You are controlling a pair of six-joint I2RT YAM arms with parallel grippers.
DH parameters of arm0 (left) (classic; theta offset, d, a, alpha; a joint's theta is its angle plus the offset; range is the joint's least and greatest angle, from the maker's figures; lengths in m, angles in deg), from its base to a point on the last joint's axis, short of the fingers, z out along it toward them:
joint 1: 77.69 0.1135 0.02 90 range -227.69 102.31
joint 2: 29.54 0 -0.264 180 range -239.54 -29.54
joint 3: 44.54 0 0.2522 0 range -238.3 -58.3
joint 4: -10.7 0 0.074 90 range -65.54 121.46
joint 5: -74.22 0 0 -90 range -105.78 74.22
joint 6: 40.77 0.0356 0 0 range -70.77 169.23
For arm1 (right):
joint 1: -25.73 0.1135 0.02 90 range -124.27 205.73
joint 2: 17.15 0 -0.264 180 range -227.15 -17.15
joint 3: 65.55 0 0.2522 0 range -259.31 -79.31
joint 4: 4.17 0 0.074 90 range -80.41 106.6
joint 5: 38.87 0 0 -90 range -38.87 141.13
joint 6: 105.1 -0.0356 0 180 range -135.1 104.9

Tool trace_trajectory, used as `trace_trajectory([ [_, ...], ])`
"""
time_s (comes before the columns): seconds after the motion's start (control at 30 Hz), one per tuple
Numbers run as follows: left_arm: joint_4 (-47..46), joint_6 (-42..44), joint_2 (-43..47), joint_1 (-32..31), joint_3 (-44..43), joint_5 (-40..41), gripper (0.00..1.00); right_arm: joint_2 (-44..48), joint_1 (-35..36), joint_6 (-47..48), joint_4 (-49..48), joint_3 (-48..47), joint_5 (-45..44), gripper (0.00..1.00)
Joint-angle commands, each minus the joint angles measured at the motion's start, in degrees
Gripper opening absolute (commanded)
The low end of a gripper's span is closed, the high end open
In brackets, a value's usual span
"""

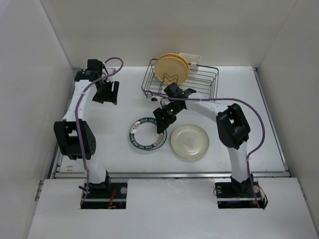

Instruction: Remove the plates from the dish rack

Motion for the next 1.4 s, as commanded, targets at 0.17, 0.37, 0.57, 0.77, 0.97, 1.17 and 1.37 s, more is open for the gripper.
trace_trajectory([
  [0.17,1.43,-0.50,5.26,-0.05,2.98,-0.28,0.65,3.98,0.66,-1.28,3.52,-7.92,-16.25,0.89],
  [0.37,1.43,-0.50,7.81,-0.05,4.64,0.95,0.65,18.65,-0.56,-12.85,-11.41,-2.92,-35.32,1.00],
  [0.57,1.43,-0.50,7.81,-0.05,3.51,2.27,0.65,19.31,-13.11,-26.94,-13.82,-5.01,-56.34,1.00],
  [0.77,1.43,0.56,8.34,-0.05,4.56,4.73,0.65,5.32,-24.11,-30.74,-3.18,-18.18,-58.53,1.00],
  [0.97,1.43,1.70,7.12,-0.05,4.56,6.75,0.65,-2.50,-27.10,-30.22,-4.75,-18.73,-58.64,0.88],
  [1.17,3.54,1.70,2.54,-0.05,-0.26,6.75,0.65,-5.77,-29.13,-22.41,-12.38,-16.54,-51.28,0.51],
  [1.37,5.55,1.70,-3.25,-0.05,-7.73,3.59,0.65,-6.38,-29.13,-4.56,-19.17,-15.29,-38.16,0.00],
])
